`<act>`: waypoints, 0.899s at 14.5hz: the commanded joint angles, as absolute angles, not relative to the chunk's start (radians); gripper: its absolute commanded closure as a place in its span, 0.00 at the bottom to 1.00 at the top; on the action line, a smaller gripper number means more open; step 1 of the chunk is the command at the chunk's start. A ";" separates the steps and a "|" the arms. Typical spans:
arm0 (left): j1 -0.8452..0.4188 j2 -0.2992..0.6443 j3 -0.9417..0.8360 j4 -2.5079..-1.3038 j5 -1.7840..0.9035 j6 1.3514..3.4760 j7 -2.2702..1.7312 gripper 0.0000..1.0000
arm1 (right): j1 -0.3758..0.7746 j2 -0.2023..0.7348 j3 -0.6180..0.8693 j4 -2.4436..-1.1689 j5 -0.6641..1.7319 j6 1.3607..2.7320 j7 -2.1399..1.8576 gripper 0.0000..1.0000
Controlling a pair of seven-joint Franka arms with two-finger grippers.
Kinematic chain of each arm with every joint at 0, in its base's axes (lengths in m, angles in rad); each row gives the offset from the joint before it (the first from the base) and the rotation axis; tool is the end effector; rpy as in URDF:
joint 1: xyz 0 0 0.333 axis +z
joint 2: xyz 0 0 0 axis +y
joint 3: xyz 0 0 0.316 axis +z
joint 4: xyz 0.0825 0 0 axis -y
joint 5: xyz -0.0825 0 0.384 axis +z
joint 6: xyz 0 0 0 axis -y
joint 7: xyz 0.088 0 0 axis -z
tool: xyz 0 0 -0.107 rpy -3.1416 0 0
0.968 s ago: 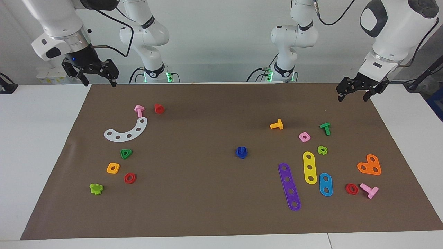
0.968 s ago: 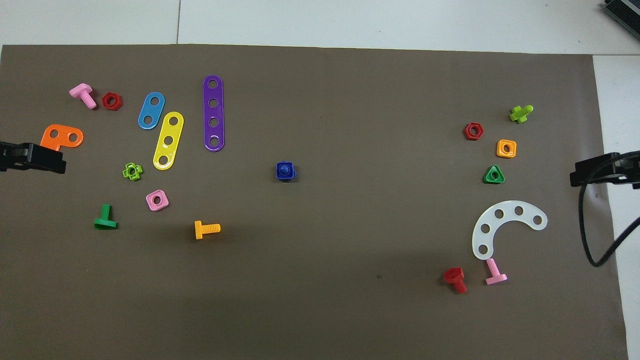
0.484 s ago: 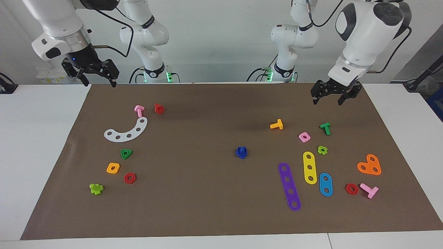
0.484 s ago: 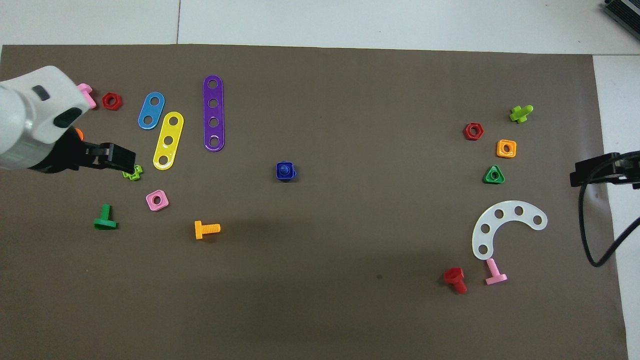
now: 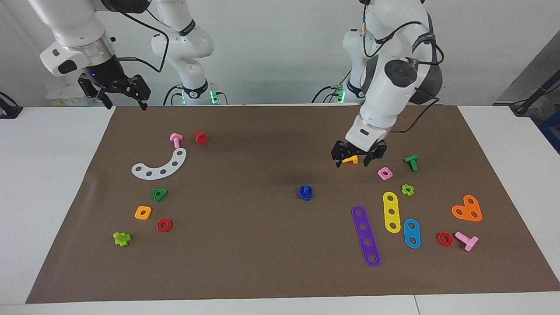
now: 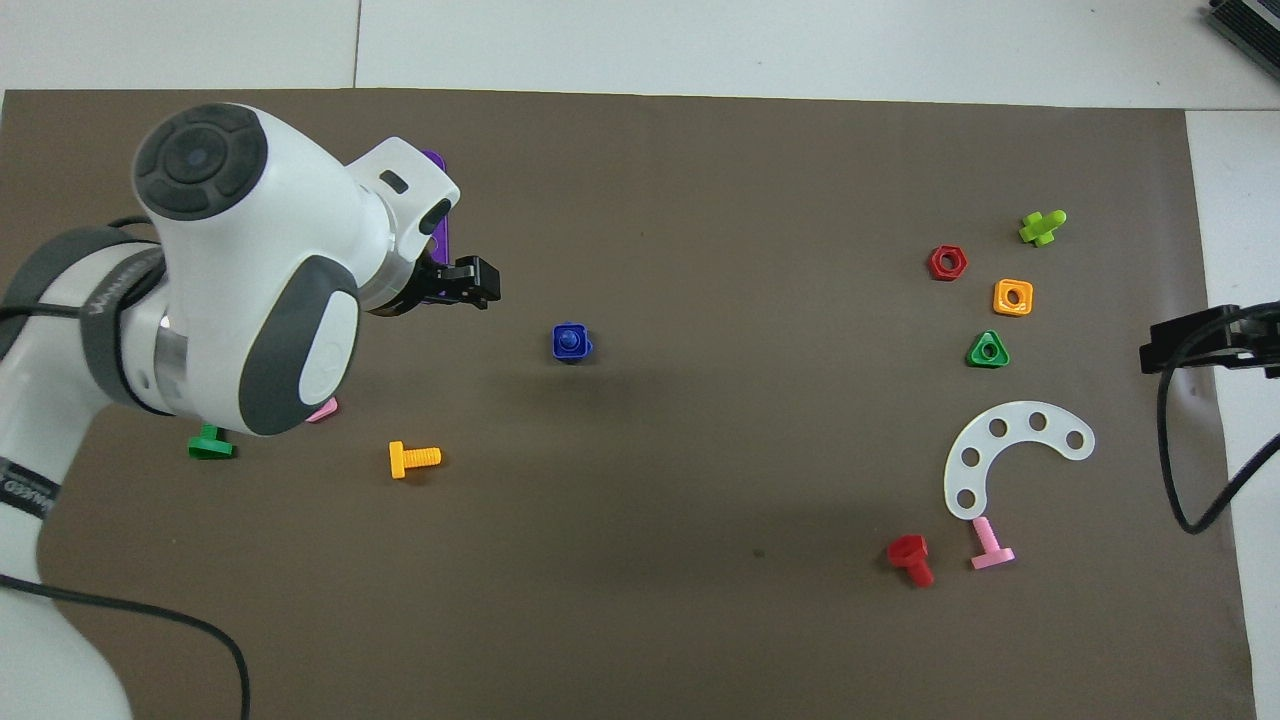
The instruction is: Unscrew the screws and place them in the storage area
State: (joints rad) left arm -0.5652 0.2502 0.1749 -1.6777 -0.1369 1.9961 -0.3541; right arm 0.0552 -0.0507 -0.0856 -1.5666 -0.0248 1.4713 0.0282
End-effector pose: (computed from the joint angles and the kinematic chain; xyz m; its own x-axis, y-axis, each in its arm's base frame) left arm 0.5866 -0.2602 0.4634 0.9993 0.0108 0.0366 0.0069 -0.9945 0.1044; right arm 0.5281 -0.0202 0.6453 0.9972 -0.0607 -0.0442 -0.0598 -0.9980 0.0217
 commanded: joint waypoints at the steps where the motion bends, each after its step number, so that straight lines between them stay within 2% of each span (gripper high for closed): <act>1: -0.655 0.363 0.193 -1.664 -0.158 2.133 -0.452 0.05 | 0.044 -0.063 -0.081 -1.582 -0.012 1.476 0.006 0.00; 3: -0.684 0.446 0.193 -1.638 -0.155 2.204 -0.456 0.05 | 0.044 -0.063 -0.081 -1.582 -0.012 1.476 0.006 0.00; 5: -0.702 0.480 0.193 -1.657 -0.146 2.273 -0.448 0.07 | 0.043 -0.064 -0.081 -1.582 -0.012 1.476 0.006 0.00; 10: -0.733 0.486 0.193 -1.719 -0.127 2.303 -0.326 0.08 | 0.038 -0.064 -0.081 -1.583 -0.012 1.470 0.005 0.00; 13: -0.735 0.480 0.192 -1.741 -0.127 2.301 -0.273 0.13 | 0.037 -0.064 -0.081 -1.583 -0.012 1.470 0.005 0.00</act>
State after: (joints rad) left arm -0.7162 0.5031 0.1747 -1.6980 -0.1382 2.2819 -0.3123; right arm 0.0519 -0.0507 -0.0859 -1.5680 -0.0248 1.4708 0.0282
